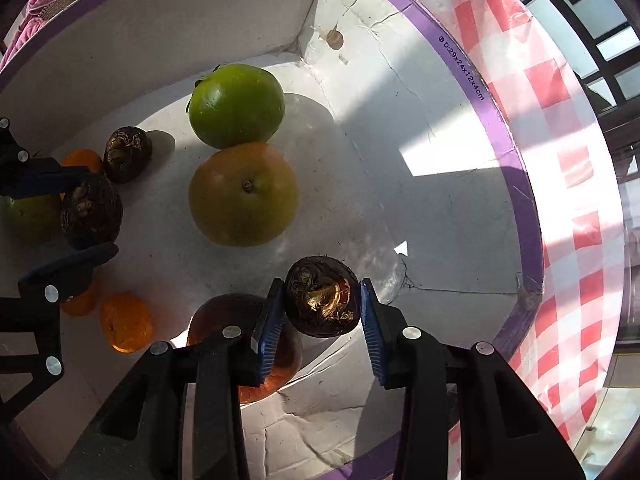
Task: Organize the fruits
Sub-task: 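Open the left gripper then the right gripper to drop the dates into the box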
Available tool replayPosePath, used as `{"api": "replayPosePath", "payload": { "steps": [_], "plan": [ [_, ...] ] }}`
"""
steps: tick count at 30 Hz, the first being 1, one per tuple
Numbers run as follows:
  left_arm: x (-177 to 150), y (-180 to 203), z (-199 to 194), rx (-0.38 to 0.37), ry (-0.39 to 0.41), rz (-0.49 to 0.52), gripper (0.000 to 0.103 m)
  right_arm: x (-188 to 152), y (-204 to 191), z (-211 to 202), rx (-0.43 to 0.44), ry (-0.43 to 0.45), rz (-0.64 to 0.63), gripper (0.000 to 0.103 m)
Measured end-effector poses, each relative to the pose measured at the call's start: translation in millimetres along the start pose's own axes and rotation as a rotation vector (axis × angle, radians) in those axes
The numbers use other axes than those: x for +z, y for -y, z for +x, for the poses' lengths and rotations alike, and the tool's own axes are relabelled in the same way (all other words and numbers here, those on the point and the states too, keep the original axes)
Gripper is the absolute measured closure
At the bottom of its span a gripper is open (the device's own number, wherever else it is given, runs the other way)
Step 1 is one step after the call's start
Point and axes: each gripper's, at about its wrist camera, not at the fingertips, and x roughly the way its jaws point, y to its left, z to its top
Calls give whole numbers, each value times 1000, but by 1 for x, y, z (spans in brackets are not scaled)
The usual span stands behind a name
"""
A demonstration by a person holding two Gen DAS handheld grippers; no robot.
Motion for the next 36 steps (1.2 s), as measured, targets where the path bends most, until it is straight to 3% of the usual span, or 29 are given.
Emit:
{"api": "replayPosePath", "payload": {
  "steps": [10,14,20,23,28,30,32,36],
  "plan": [
    [-2,-2,-1,-14,-10,-20,60,-2,-1,4,-5,12,3,65],
    [-2,-4,-3,-11,14,-30,43,-5,1,-3,8,43,14,53],
    [-4,-4,-9,7,49,-41,37,-10,1,-18,3,76,9,49],
    [-7,-2,-18,43,92,-46,28,-12,-4,-28,-4,97,18,40],
    [-14,3,-34,114,166,-44,22,-26,2,-51,7,142,45,34],
    [-17,5,-43,109,207,-37,14,-30,6,-62,30,165,74,24],
    [-21,6,-53,113,254,-48,6,-35,12,-69,40,170,103,22],
    [-25,5,-67,104,284,-61,2,-40,16,-79,85,179,146,17]
  ]
}}
